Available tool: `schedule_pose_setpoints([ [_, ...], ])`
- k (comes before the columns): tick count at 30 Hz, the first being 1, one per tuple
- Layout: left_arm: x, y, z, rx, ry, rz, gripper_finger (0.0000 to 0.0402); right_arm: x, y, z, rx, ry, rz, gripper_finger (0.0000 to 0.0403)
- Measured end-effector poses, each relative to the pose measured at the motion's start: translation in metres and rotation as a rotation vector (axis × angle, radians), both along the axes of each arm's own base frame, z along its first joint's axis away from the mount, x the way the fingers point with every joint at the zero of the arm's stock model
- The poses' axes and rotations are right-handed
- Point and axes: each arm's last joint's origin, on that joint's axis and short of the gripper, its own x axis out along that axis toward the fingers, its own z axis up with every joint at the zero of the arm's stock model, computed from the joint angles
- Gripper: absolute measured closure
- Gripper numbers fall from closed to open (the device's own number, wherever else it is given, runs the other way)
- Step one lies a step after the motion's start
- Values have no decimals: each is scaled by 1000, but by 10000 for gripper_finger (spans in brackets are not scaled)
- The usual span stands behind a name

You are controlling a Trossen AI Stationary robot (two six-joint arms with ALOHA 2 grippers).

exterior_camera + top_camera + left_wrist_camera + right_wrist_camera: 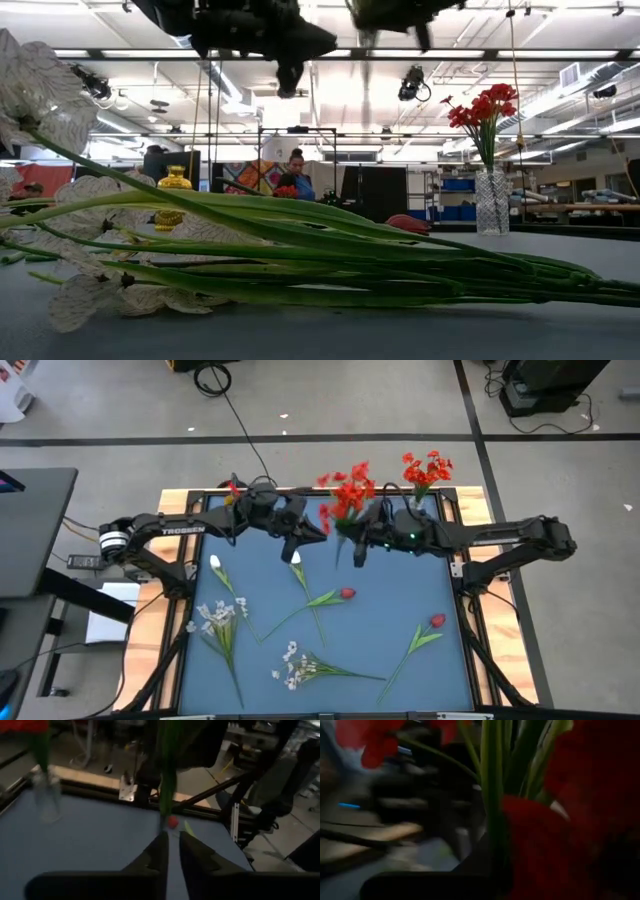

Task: Sort flowers into vase by color
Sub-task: Put the orange flowers into the transparent vase

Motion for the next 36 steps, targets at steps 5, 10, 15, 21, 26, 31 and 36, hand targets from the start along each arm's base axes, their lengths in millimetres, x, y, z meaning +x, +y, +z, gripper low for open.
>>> schedule_pose_setpoints([
  [5, -11, 16, -1, -38, 58, 61, 286, -30, 5, 11, -156, 173, -313, 384],
  [10, -15, 21, 3, -57, 41, 89, 268, -60, -11, 18, -269, 243, -576, 385],
  [15, -15, 21, 2, -54, 43, 87, 267, -82, -36, 11, -320, 318, -684, 385],
  [21, -15, 21, 2, -65, 47, 92, 267, -93, -56, 8, -344, 294, -731, 385],
  [26, -15, 21, 0, -81, 66, 95, 267, -98, -67, 8, -348, 323, -791, 385],
  [31, -16, 20, -2, -94, 91, 96, 267, -103, -76, 1, -339, 350, -806, 385],
  [36, -16, 20, -2, -94, 92, 96, 267, -107, -83, -15, -328, 349, -829, 385],
])
